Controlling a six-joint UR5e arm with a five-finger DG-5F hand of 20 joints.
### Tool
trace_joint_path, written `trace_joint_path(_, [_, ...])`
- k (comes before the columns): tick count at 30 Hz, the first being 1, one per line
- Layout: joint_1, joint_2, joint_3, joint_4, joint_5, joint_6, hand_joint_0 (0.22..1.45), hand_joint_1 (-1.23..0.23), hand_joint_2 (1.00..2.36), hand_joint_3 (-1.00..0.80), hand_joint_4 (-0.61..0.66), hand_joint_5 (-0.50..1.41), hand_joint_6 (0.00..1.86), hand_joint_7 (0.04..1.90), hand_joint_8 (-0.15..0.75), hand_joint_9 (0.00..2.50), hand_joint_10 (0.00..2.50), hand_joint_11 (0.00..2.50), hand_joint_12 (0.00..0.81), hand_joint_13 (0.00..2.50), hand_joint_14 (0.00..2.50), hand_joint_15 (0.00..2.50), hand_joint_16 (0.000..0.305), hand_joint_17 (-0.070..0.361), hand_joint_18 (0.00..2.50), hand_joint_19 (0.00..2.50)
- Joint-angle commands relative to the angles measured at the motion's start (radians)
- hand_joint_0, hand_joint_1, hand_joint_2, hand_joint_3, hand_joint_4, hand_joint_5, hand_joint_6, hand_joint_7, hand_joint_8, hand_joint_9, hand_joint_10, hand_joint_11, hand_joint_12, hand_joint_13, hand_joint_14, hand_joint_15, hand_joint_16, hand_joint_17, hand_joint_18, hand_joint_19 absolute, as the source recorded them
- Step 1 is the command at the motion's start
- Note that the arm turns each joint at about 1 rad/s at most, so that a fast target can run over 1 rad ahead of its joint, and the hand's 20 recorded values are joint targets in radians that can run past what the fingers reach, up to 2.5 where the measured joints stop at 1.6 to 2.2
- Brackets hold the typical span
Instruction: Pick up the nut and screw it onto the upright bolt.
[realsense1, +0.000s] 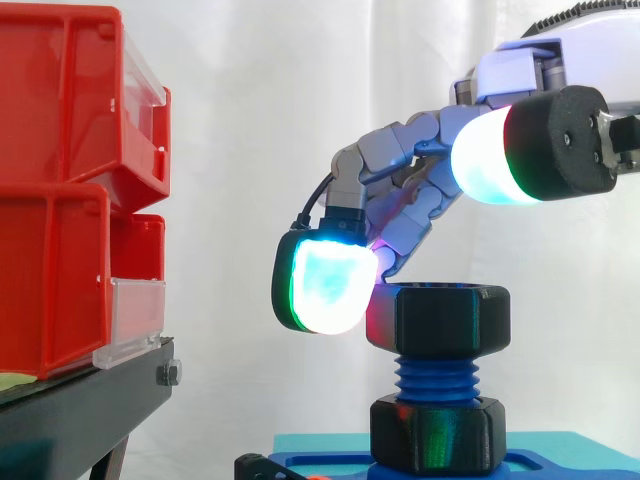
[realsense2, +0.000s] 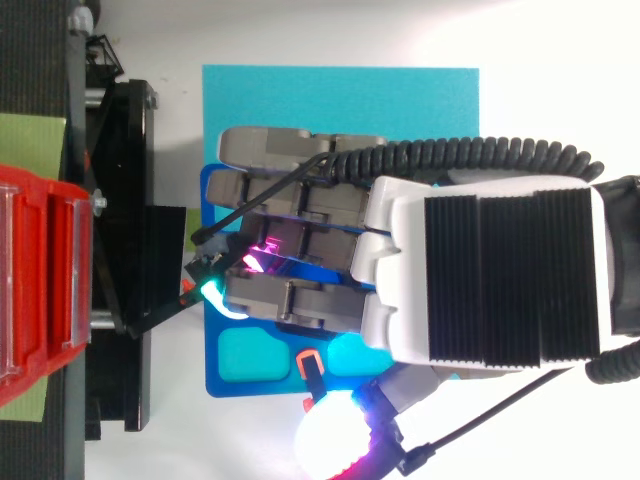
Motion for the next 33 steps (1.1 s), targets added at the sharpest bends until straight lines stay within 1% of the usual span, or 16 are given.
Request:
trace_joint_path(1, [-0.004,0.0,-0.001,-0.003,-0.001,0.0,0.53,-0.14,1.0,-0.5,0.23,-0.02,0.5,1.25,0.268,0.69,0.0,0.0,0.243,0.43,0.0,0.0,0.023,0.051,0.09,0.0])
trace_joint_path(5, [-0.011,0.0,-0.001,-0.003,-0.008,0.0,0.54,-0.17,1.0,-0.5,0.19,0.0,0.5,1.33,0.269,0.73,0.0,0.0,0.239,0.45,0.0,0.0,0.021,0.047,0.12,0.0])
trace_joint_path(13, [-0.023,0.0,0.001,0.003,-0.024,0.0,0.54,-0.19,1.0,-0.5,0.16,0.02,0.5,1.37,0.272,0.77,0.0,0.0,0.231,0.48,0.0,0.0,0.02,0.044,0.14,0.0])
trace_joint_path(14, [-0.028,0.001,-0.001,0.0,-0.024,0.0,0.54,-0.2,1.0,-0.5,0.16,0.02,0.5,1.39,0.271,0.78,0.0,0.0,0.229,0.49,0.0,0.0,0.019,0.043,0.15,0.0])
trace_joint_path(17, [-0.031,0.0,0.001,-0.003,-0.028,-0.001,0.54,-0.2,1.0,-0.5,0.16,0.03,0.5,1.43,0.272,0.82,0.0,0.0,0.222,0.51,0.0,0.0,0.018,0.041,0.17,0.0])
trace_joint_path(18, [-0.034,0.001,0.001,-0.003,-0.031,-0.001,0.55,-0.2,1.0,-0.5,0.16,0.02,0.58,1.33,0.267,0.85,0.0,0.0,0.216,0.52,0.0,0.0,0.018,0.041,0.18,0.0])
trace_joint_path(19, [-0.036,0.0,-0.001,-0.003,-0.033,-0.003,0.54,-0.2,1.0,-0.5,0.15,0.02,0.59,1.3,0.267,0.86,0.0,0.0,0.215,0.52,0.0,0.0,0.018,0.041,0.19,0.0])
trace_joint_path(20, [-0.04,0.0,-0.001,-0.002,-0.037,-0.003,0.55,-0.2,1.0,-0.5,0.14,0.01,0.66,1.2,0.263,0.91,0.0,0.0,0.208,0.55,0.0,0.0,0.017,0.038,0.21,0.0])
trace_joint_path(21, [-0.042,0.0,0.001,0.0,-0.041,-0.003,0.55,-0.21,1.0,-0.5,0.12,0.01,0.7,1.15,0.261,0.92,0.0,0.0,0.203,0.58,0.0,0.0,0.016,0.036,0.22,0.0])
trace_joint_path(24, [-0.048,0.001,-0.001,0.004,-0.051,-0.003,0.55,-0.21,1.0,-0.5,0.12,0.0,0.72,1.12,0.26,0.95,0.0,0.0,0.198,0.6,0.0,0.0,0.015,0.035,0.24,0.0])
trace_joint_path(28, [-0.051,0.0,-0.001,0.006,-0.053,-0.006,0.55,-0.21,1.0,-0.5,0.11,0.01,0.74,1.08,0.255,0.99,0.0,0.0,0.186,0.64,0.0,0.0,0.014,0.032,0.27,0.0])
trace_joint_path(31, [-0.053,0.001,0.001,0.009,-0.053,-0.006,0.55,-0.21,1.0,-0.5,0.09,0.01,0.75,1.06,0.252,1.07,0.0,0.0,0.173,0.7,0.0,0.0,0.012,0.027,0.33,0.0])
trace_joint_path(33, [-0.054,0.0,-0.001,0.009,-0.054,-0.006,0.55,-0.21,1.0,-0.5,0.08,0.02,0.76,1.06,0.244,1.19,0.0,0.0,0.152,0.77,0.0,0.0,0.01,0.022,0.4,0.0])
